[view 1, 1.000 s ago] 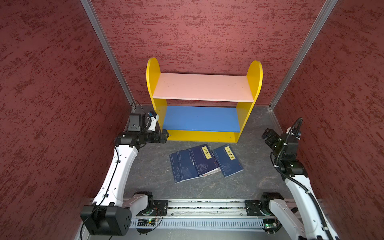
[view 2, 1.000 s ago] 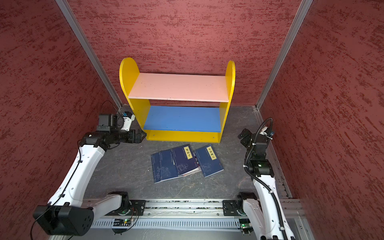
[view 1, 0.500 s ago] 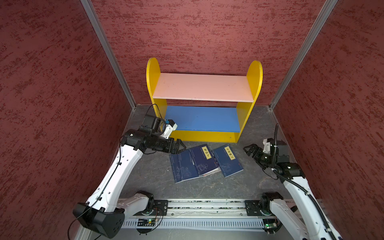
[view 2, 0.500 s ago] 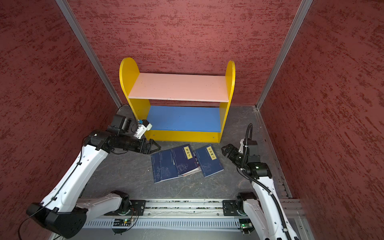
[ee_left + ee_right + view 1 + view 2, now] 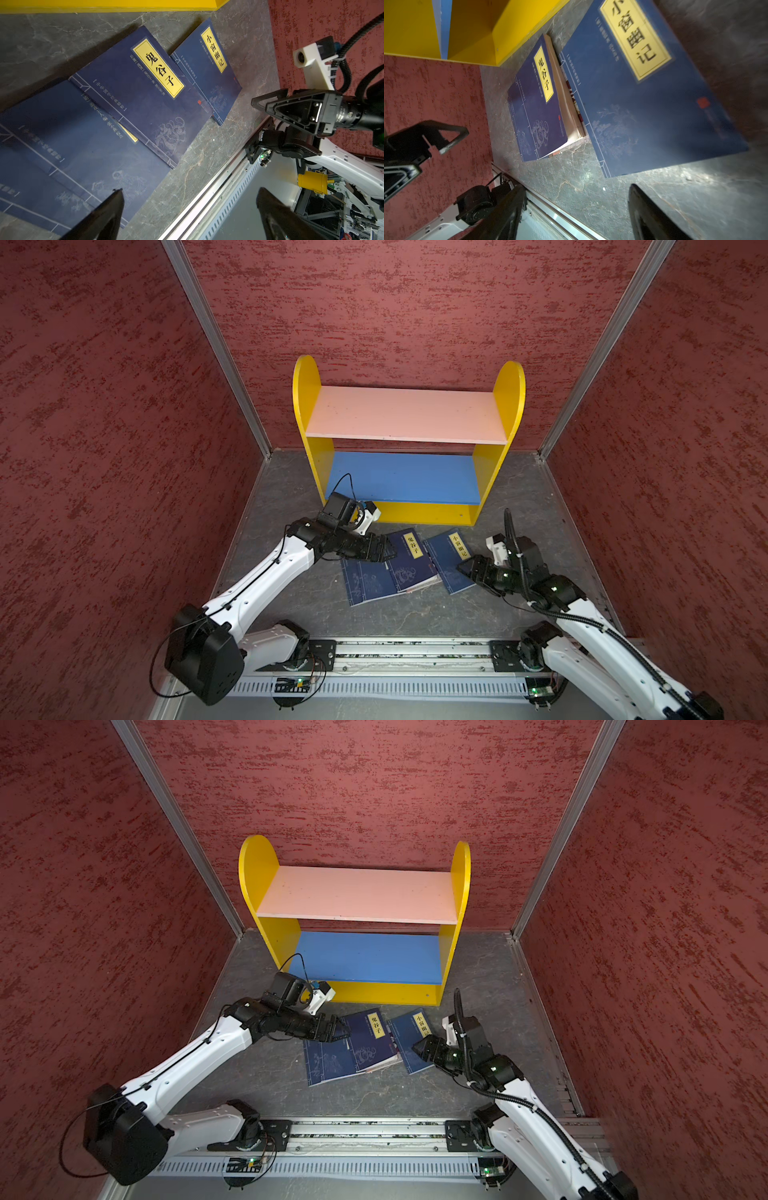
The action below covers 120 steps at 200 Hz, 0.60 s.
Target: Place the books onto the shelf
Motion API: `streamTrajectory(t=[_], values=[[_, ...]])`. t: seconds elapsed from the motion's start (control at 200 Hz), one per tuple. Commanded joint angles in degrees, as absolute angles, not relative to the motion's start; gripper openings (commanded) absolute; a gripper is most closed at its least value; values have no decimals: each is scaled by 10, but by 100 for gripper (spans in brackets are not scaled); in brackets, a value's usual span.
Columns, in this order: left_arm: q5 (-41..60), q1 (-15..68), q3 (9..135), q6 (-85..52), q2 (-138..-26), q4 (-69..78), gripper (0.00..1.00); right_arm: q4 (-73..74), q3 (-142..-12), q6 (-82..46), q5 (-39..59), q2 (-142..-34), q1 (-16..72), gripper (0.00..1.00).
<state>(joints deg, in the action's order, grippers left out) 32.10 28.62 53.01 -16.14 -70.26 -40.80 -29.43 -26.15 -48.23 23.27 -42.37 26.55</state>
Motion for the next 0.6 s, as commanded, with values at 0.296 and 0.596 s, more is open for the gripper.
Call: streamTrajectory(t=[0.296,0.596], values=[[345,301,468,-194,-790,-236,100,-54,-228,-519,33,-515,393,69],[362,301,462,-206,-829,-227,99,13,-254,-486,-41,-625,444,66]])
